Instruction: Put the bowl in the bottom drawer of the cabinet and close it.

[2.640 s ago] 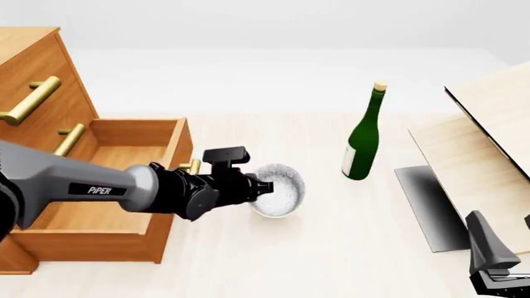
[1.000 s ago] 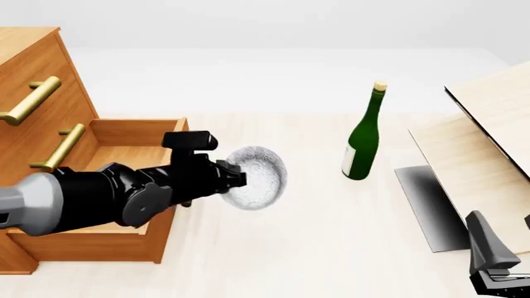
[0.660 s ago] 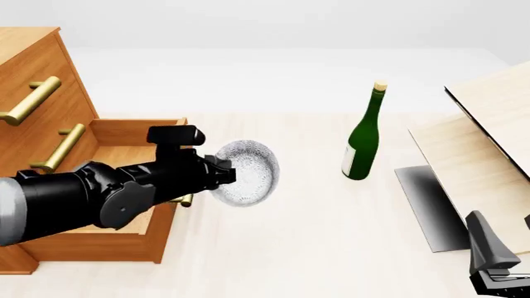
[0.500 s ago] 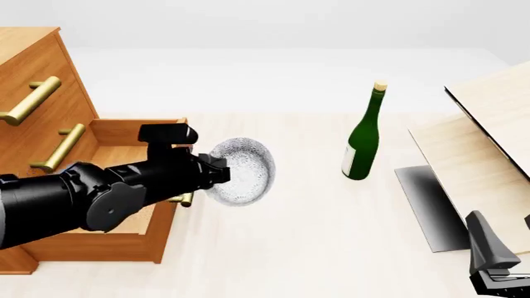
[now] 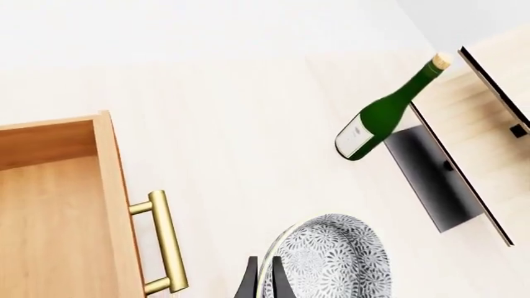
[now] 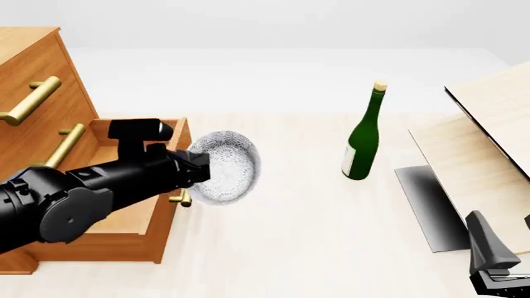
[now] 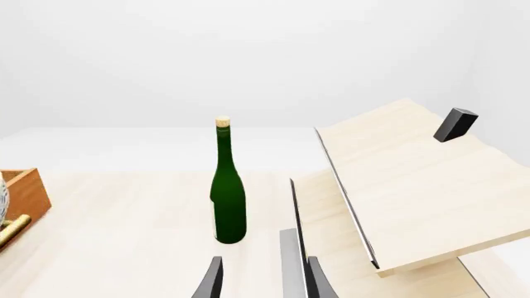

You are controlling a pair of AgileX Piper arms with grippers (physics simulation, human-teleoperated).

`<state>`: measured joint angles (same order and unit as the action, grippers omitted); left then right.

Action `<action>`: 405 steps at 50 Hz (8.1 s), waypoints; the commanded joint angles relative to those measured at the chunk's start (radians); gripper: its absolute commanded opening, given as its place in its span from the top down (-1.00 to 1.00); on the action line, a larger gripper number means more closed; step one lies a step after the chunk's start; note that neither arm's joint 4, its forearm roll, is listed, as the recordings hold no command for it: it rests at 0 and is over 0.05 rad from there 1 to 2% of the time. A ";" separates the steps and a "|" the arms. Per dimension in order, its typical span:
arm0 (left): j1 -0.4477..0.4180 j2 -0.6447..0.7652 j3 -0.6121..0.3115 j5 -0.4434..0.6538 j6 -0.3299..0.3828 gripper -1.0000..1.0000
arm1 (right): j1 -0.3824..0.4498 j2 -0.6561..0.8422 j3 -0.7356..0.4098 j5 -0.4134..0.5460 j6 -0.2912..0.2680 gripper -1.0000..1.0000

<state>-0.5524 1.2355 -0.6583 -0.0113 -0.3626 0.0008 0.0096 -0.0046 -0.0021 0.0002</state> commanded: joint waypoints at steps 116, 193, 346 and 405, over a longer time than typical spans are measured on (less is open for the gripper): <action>0.465 -0.265 0.175 0.072 -0.042 1.00 | 0.000 -0.001 0.000 0.000 0.000 -1.00; 0.628 -0.004 0.228 -0.112 -0.039 1.00 | 0.000 -0.001 0.000 0.000 0.000 -1.00; 0.666 -0.120 0.261 -0.087 0.061 -1.00 | 0.000 -0.001 0.000 0.000 0.000 -1.00; 0.429 -0.312 0.265 -0.002 0.101 -1.00 | 0.000 -0.001 0.000 0.000 0.000 -1.00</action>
<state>-0.0952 0.9452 -0.3845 -0.0330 -0.2581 0.0008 0.0096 -0.0046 -0.0021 0.0002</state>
